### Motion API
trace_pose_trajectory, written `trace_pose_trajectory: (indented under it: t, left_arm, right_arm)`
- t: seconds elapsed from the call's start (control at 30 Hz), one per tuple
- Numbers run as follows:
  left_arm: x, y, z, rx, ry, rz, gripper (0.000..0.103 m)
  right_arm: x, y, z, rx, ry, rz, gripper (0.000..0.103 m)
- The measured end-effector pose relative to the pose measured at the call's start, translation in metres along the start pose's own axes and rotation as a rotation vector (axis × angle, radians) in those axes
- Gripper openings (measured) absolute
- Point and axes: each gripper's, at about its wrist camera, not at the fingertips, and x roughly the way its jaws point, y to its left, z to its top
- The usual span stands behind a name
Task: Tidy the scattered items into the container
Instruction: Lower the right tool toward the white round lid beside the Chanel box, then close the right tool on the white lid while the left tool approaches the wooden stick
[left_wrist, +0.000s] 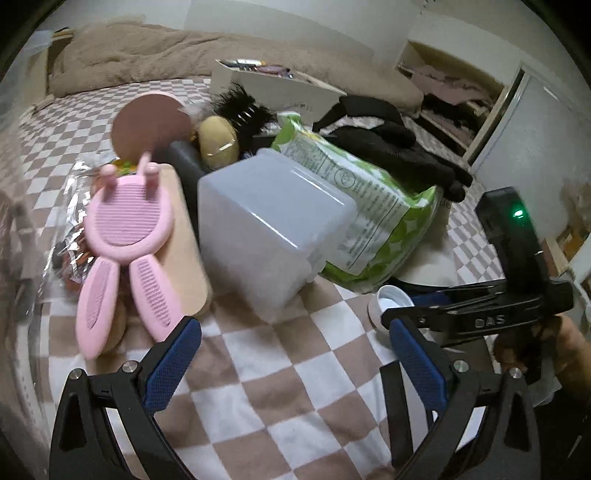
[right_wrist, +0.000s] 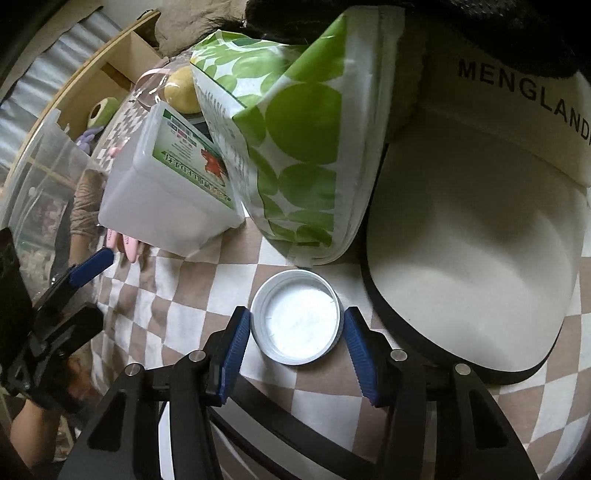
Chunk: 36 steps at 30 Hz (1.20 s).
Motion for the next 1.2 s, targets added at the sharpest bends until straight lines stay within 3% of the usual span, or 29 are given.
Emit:
trace_pose_trajectory:
  t: [0.13, 0.23, 0.37, 0.43, 0.67, 0.97, 1.03, 1.07, 1.1, 1.17, 1.2]
  left_arm:
    - [0.023, 0.007, 0.001, -0.002, 0.075, 0.048, 0.103]
    - [0.027, 0.012, 0.000, 0.002, 0.080, 0.092, 0.103]
    - [0.025, 0.029, 0.002, -0.027, 0.031, 0.280, 0.103]
    - [0.022, 0.040, 0.006, -0.054, 0.016, 0.323, 0.103]
    - [0.032, 0.037, 0.016, -0.046, 0.030, 0.320, 0.102]
    - [0.037, 0.041, 0.029, -0.152, 0.016, 0.346, 0.102]
    - [0.040, 0.039, 0.029, -0.137, 0.023, 0.375, 0.094]
    - [0.041, 0.038, 0.029, -0.128, 0.025, 0.389, 0.078]
    - [0.043, 0.039, 0.028, -0.127, 0.032, 0.395, 0.071]
    - [0.043, 0.037, 0.025, -0.117, 0.029, 0.403, 0.067]
    - [0.042, 0.036, 0.024, -0.106, 0.027, 0.393, 0.058]
  right_arm:
    - [-0.002, -0.004, -0.001, 0.003, 0.001, 0.022, 0.053]
    - [-0.002, -0.004, -0.002, -0.002, 0.002, 0.032, 0.053]
    - [-0.002, -0.006, -0.003, -0.006, 0.003, 0.044, 0.053]
    - [-0.002, -0.007, -0.004, -0.007, 0.003, 0.048, 0.053]
    - [-0.002, -0.008, -0.007, -0.020, -0.001, 0.060, 0.053]
    - [0.002, -0.013, -0.010, 0.009, 0.021, 0.101, 0.053]
    - [0.005, -0.018, -0.012, 0.033, 0.026, 0.115, 0.053]
    - [0.005, -0.020, -0.012, 0.041, 0.027, 0.123, 0.053]
    - [0.004, -0.021, -0.011, 0.048, 0.027, 0.129, 0.053]
    - [0.003, -0.021, -0.012, 0.049, 0.027, 0.131, 0.053]
    - [0.003, -0.021, -0.012, 0.046, 0.027, 0.129, 0.053]
